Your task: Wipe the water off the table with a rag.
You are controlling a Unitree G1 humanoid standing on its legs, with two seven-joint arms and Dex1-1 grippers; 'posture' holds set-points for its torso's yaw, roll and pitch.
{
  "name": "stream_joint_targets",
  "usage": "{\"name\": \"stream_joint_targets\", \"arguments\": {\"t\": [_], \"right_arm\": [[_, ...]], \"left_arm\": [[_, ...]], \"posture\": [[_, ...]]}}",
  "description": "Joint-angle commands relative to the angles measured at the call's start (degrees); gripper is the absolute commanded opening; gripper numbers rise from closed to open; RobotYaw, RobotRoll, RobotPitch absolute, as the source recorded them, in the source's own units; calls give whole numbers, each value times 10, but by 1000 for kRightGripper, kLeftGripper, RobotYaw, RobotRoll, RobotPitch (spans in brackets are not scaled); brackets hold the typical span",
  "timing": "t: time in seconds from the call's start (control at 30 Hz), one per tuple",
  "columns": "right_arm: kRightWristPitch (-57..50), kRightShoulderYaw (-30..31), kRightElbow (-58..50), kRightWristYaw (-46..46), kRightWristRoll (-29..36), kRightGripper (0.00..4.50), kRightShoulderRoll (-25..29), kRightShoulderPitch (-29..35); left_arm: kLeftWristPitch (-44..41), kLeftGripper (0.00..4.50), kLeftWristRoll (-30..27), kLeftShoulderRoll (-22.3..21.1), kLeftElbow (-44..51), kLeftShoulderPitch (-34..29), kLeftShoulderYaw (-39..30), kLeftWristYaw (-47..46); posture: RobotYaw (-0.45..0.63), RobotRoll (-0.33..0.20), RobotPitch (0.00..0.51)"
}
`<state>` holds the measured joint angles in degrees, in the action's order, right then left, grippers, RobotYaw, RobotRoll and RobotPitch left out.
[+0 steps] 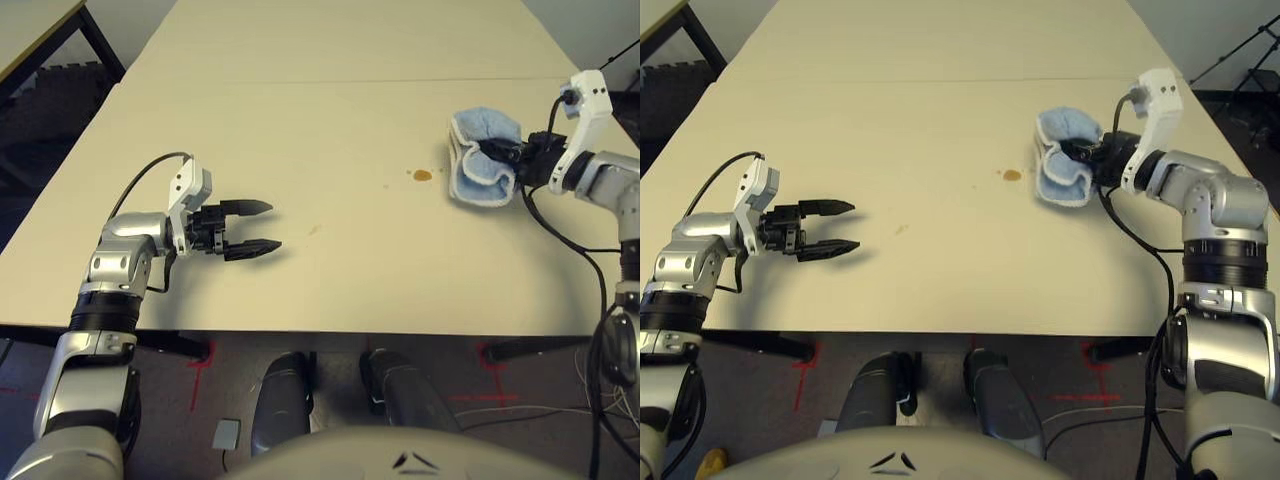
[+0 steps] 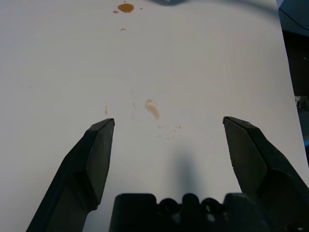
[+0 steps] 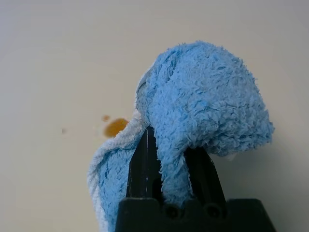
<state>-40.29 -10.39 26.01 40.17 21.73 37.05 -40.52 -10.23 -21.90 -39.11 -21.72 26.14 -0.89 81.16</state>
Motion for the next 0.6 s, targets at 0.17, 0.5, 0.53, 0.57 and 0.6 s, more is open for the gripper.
{"name": "stream_joint_targets", "arguments": {"t": [0.17,0.5,0.53,0.57,0.6], "right_arm": [[105,72,103,13,-88,66,-11,-33],[183,140,186,24,-161,66,-85,-51],[184,142,188,26,-163,66,-95,-53],[185,143,189,28,-165,66,-101,-54],[185,146,187,31,-167,66,-112,-56]], "left_arm": [[3,4500,9,-5,-7,3,6,6],[4,4500,12,-9,-6,8,4,7],[4,4500,12,-10,-5,7,4,7],[4,4500,12,-10,-5,7,4,7],[4,4500,12,-11,-4,7,4,7]], "posture": [[-216,0,130],[-213,0,132],[-213,0,132],[-213,0,132],[-213,0,132]]}}
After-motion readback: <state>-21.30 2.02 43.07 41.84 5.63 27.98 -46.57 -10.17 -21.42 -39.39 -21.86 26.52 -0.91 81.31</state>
